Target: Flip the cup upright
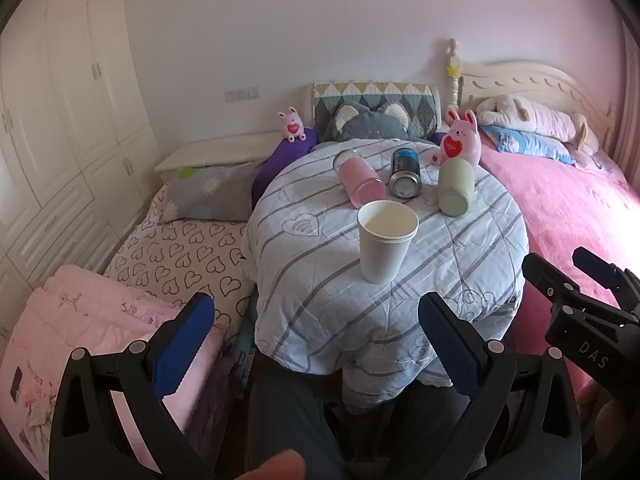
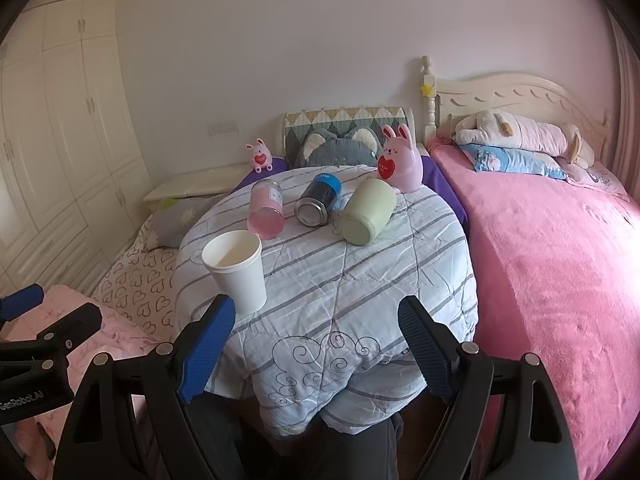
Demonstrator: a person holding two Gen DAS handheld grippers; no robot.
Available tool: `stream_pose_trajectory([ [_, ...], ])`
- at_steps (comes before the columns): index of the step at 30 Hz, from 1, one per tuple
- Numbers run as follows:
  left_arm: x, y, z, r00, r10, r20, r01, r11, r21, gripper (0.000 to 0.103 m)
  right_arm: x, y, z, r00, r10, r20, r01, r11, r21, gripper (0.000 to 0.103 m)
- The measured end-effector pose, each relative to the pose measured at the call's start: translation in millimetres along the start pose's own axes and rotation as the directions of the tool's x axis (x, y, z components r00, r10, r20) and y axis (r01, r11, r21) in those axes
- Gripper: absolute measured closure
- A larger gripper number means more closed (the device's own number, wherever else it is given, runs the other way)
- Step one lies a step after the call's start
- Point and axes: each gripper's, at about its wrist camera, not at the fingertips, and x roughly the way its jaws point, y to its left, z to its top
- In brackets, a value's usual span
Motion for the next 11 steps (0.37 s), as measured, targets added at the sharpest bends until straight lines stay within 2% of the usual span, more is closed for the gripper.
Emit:
stream_pose_trajectory([
  [11, 3.8, -1.0, 0.4, 0.999, -0.035, -0.002, 0.035, 0.999, -0.018, 0.000, 4.1, -2.6, 1.0, 1.000, -0.001, -0.011, 0.001, 1.000, 0.004, 0.018],
])
